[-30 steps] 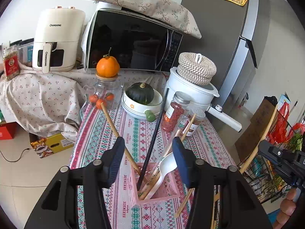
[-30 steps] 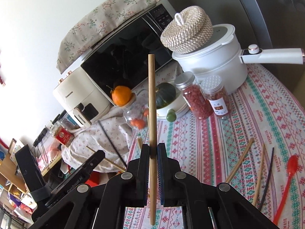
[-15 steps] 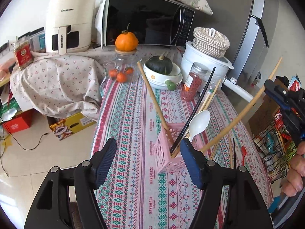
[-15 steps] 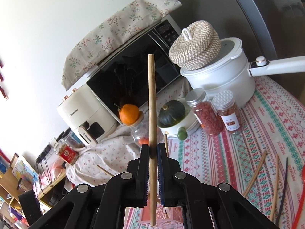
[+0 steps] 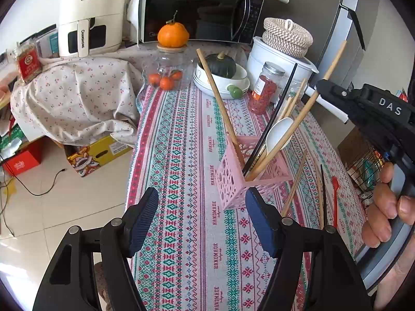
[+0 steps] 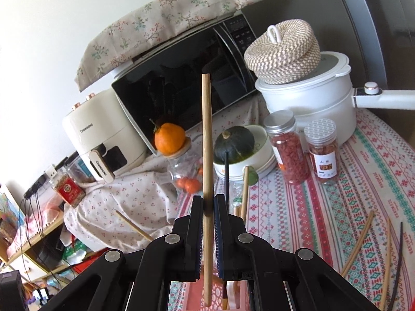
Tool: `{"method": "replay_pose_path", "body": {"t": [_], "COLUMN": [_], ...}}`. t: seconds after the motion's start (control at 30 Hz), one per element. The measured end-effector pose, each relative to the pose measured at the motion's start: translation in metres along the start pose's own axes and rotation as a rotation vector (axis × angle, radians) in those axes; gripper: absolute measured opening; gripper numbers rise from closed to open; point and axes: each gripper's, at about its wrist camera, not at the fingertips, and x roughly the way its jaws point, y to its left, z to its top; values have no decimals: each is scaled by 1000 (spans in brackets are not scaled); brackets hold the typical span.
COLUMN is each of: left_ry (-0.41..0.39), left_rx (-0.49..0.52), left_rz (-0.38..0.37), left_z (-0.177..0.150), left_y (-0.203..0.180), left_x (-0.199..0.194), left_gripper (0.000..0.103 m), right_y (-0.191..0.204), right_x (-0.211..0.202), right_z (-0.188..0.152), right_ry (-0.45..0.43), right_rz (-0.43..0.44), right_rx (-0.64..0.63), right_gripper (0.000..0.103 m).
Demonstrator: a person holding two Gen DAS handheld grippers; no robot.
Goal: Organize utensils
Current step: 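Carry the wooden chopstick over the pink basket and open the right tool, then grasp the red plastic spoon by its handle with the right tool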
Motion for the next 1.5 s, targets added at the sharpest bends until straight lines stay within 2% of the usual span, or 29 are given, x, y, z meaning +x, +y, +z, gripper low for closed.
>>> {"method": "replay_pose_path", "body": {"t": [0.1,0.2,0.23,0.27,0.33,0.57,0.8,1.03,1.33,1.5], "left_ry": [8,18,20,22,25,33,43,67,108,133], "left_rx": [1,8,11,14,20,50,88,141,225,267], "left_rz": [-18,-30,-32,-34,-39,-54,-71,-82,-60,-59], "left_z": [-2,-3,-4,-4,-5,-10,-16,-23,-35,-42], "left_y": [-2,-6,-7,-8,-11,-25,-45,-71,-109,-131], "left_x": [0,1,1,1,1,0,1,8,27,39], "left_gripper": [72,72,72,72,72,72,74,77,90,96], "right_y": [7,4,2,1,-1,-20,-57,-98,-148,-183], "right_x": [14,24,24,22,14,-18,-39,-56,-67,-68], "right_z": [-6,-9,-9,-9,-5,4,7,6,-3,-13], "right_ry": [53,127,133,130,116,94,122,169,270,354], "right_rz": [-12,20,30,33,40,32,-77,-178,-308,-394], "right_rx": [-41,-6,8,18,27,25,-12,-29,-35,14], "right_gripper": [9,15,22,29,35,50,54,65,77,79]}}
